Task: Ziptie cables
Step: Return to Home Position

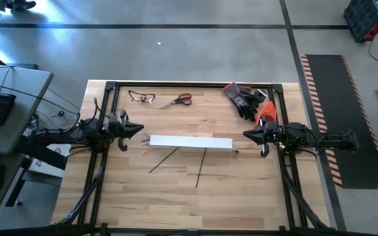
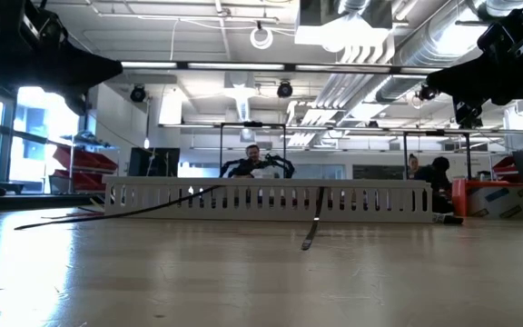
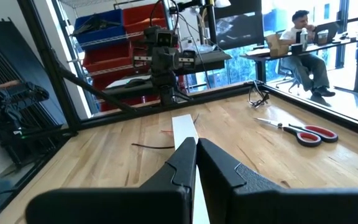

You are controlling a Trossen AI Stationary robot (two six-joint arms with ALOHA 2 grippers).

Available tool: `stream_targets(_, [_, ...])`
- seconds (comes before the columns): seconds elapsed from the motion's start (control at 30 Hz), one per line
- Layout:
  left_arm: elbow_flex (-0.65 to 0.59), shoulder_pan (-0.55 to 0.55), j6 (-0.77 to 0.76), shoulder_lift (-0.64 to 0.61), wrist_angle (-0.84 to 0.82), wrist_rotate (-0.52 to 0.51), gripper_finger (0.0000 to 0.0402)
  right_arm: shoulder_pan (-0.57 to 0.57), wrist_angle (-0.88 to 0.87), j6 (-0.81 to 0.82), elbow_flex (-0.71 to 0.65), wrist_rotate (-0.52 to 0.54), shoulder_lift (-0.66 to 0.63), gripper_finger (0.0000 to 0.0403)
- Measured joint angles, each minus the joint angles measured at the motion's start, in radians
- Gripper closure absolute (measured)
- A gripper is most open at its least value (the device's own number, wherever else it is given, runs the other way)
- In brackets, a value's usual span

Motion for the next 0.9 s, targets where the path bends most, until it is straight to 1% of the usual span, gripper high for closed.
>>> stream_targets(0.9, [0.0, 0.0, 0.0, 0.009, -0.016, 0.0, 0.0402, 0.0, 0.0, 0.0, 0.0, 0.001, 0.0, 0.04])
